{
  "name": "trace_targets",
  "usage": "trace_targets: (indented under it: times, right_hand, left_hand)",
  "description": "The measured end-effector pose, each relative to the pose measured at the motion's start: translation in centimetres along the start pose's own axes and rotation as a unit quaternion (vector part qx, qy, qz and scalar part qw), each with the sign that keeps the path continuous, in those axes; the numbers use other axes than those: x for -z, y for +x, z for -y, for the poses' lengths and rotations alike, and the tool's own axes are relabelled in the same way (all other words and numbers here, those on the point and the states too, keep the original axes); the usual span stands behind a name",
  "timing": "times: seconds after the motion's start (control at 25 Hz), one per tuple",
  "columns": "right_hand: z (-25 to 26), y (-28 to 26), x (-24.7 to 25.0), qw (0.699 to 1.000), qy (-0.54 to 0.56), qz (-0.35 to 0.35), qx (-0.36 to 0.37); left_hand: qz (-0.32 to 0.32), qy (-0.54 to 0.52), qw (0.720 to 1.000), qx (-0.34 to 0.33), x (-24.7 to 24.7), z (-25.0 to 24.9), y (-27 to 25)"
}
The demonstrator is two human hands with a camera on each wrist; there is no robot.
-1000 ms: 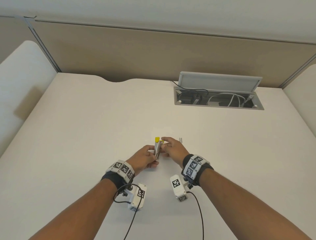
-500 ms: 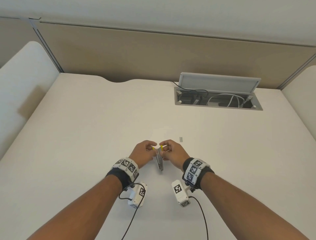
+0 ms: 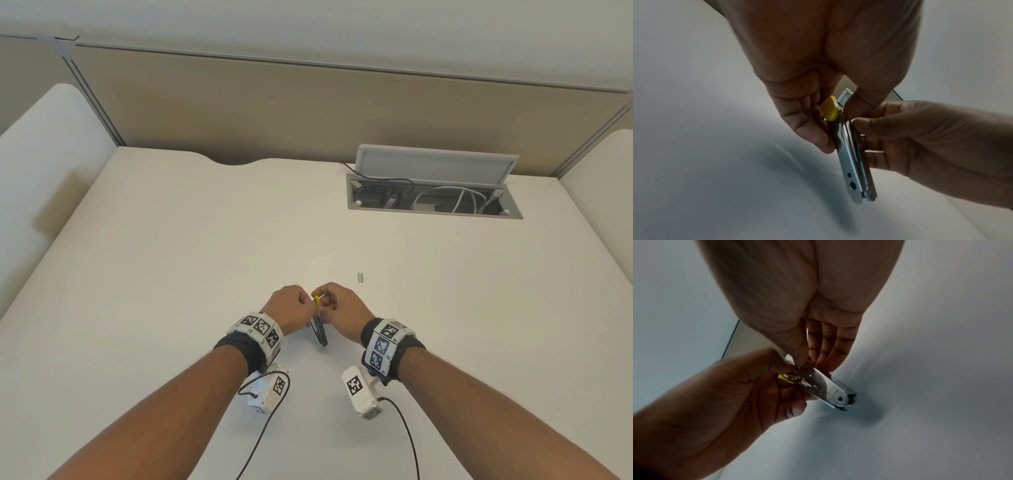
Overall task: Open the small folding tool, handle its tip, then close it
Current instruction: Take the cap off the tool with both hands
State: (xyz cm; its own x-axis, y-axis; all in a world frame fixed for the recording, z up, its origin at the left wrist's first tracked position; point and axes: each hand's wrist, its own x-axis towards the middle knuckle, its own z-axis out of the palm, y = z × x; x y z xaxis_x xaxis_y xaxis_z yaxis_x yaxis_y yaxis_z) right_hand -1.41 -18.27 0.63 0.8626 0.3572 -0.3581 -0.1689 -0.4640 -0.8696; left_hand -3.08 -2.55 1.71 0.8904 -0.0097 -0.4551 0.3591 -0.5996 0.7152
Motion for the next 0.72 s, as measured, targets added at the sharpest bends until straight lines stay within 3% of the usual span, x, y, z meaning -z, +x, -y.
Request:
trace_targets:
  times: [0.24, 0.56, 0.72]
  right_hand:
    - [0.1, 0.0, -0.1, 1.000, -0.010, -0.006, 0.002]
    - [0.5, 0.0, -0.3, 1.000, 0.018, 0.003, -0.003]
    - [0.5, 0.1, 0.4, 1.000, 0.015, -0.006, -0.004]
  left_hand:
    - [0.055, 0.037, 0.998, 0.007, -0.7, -0.5, -0.4]
    - [0.009, 0.061, 0.998, 0.006, -0.8, -0.3, -0.2]
    - [0.005, 0.008, 1.000, 0.002, -0.7, 0.4, 0.1]
